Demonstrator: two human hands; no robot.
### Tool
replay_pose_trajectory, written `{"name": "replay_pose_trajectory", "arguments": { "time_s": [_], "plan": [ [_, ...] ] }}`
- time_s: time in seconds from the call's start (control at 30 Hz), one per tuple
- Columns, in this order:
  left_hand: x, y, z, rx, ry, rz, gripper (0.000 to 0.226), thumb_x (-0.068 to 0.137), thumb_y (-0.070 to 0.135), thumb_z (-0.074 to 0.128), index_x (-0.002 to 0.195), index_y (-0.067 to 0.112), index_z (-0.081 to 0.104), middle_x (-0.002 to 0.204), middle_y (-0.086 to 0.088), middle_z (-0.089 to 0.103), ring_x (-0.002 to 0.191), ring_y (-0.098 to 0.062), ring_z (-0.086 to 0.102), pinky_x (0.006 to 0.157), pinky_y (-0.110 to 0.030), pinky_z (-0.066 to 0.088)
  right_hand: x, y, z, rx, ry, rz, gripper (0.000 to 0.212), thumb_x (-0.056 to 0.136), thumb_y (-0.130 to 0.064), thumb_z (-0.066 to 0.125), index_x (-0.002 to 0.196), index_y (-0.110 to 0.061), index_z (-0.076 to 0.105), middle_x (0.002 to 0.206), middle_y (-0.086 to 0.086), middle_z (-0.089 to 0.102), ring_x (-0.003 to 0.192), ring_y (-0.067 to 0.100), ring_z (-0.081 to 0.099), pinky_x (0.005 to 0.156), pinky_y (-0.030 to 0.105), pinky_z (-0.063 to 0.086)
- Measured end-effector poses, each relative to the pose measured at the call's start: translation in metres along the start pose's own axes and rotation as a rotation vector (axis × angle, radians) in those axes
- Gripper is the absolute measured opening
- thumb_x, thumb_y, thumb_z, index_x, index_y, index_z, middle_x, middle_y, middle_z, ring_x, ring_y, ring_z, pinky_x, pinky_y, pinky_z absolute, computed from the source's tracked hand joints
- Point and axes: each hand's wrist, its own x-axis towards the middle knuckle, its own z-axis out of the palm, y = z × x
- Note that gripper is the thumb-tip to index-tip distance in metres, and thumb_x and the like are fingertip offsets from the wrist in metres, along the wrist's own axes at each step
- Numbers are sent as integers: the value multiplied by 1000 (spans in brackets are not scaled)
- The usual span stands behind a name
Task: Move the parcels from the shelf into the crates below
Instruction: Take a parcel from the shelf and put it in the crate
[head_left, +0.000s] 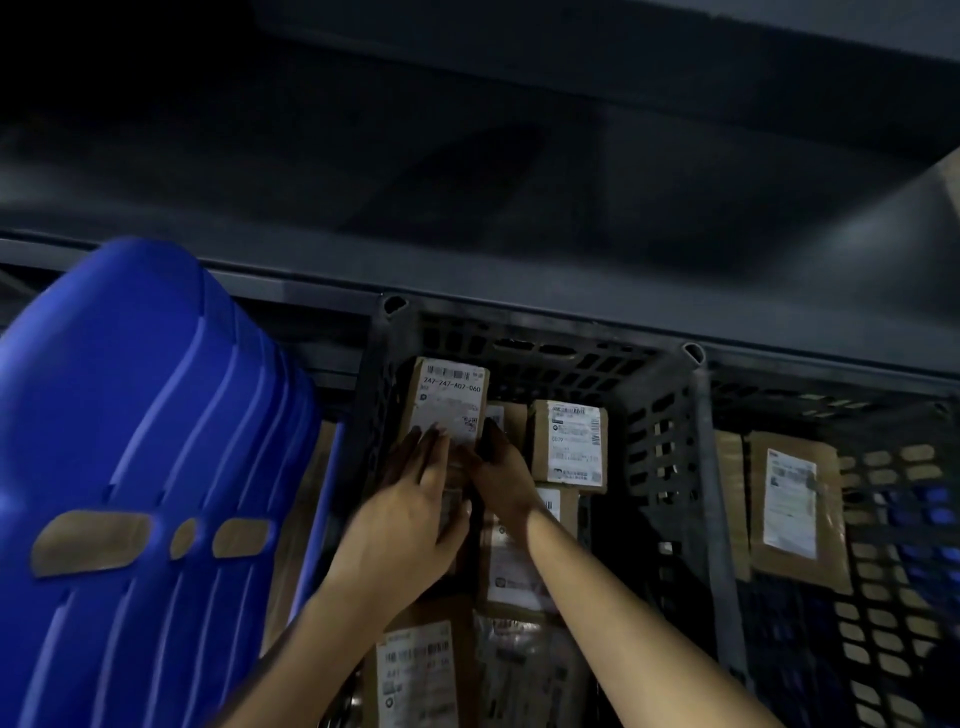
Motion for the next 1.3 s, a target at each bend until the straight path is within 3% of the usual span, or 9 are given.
{"name": "replay_pose_trajectory", "arguments": {
  "time_s": [0.13, 0.23, 0.37, 0.47, 0.57, 0.63, 0.77, 0.9, 1.3],
  "plan": [
    [1, 0, 0, 14, 1, -1, 75, 96, 48, 40, 153, 16, 4, 160, -3, 14, 146, -13, 18, 106, -22, 35, 1, -3, -2, 0, 4, 28, 42, 92, -26, 61, 132, -20, 50, 122, -1, 65, 112, 17, 62, 97, 39, 50],
    [3, 1, -2, 48, -7, -3, 75, 96, 50, 38, 153, 17, 3, 160, -1, 14, 146, -12, 16, 106, -22, 36, -2, -8, -9, -112, 12, 36, 50, 91, -28, 63, 137, -15, 45, 125, 4, 61, 114, 22, 60, 89, 26, 48],
    [5, 6, -7, 98, -18, -9, 76, 95, 52, 36, 153, 16, 3, 160, 0, 16, 145, -13, 20, 104, -23, 38, -15, -23, -19, -177, 21, -37, 49, 92, -29, 62, 137, -18, 45, 119, -12, 53, 113, 12, 55, 94, 22, 44],
    [8, 14, -16, 118, -20, -22, 78, 94, 55, 35, 154, 16, 3, 160, -1, 17, 143, -14, 28, 102, -24, 41, -31, -34, -32, -249, 32, -131, 45, 90, -44, 60, 131, -27, 49, 126, -10, 59, 119, 13, 56, 89, 13, 45],
    [11, 25, -31, 112, -5, -30, 79, 93, 58, 34, 153, 16, 4, 160, -1, 15, 145, -16, 23, 108, -26, 34, -48, -46, -50, -496, 12, -143, 80, 90, -55, 54, 153, -29, 13, 160, -9, 17, 142, 10, 27, 112, 30, 32],
    [14, 35, -44, 90, 8, -14, 82, 93, 59, 35, 153, 14, 3, 161, -2, 10, 148, -15, 8, 116, -26, 17, -59, -56, -62, -579, 28, -180, 85, 92, -52, 53, 154, -31, 0, 162, -13, 0, 146, 4, 6, 115, 24, 17],
    [23, 54, -81, 111, 68, 63, 83, 94, 59, 32, 152, 11, -1, 162, -2, 1, 146, -11, -9, 115, -22, -9, -80, -96, -80, -544, 106, -299, 86, 86, -63, 52, 152, -37, 3, 160, -18, 4, 145, -2, 4, 111, 20, 13],
    [29, 74, -129, 90, 138, 83, 82, 94, 55, 38, 153, 10, 2, 162, -2, 4, 148, -14, -3, 118, -26, -1, -102, -145, -96, -605, 208, -408, 88, 80, -75, 45, 150, -41, 3, 158, -22, 8, 143, -2, 11, 105, 18, 18],
    [15, 110, -264, 56, 449, 78, 83, 90, 54, 49, 153, 13, 13, 160, 0, 16, 147, -14, 8, 114, -29, 20, -160, -284, -123, -521, 302, -686, 84, 83, -69, 51, 151, -36, 17, 158, -17, 20, 142, 1, 20, 103, 17, 21]
  ]
}}
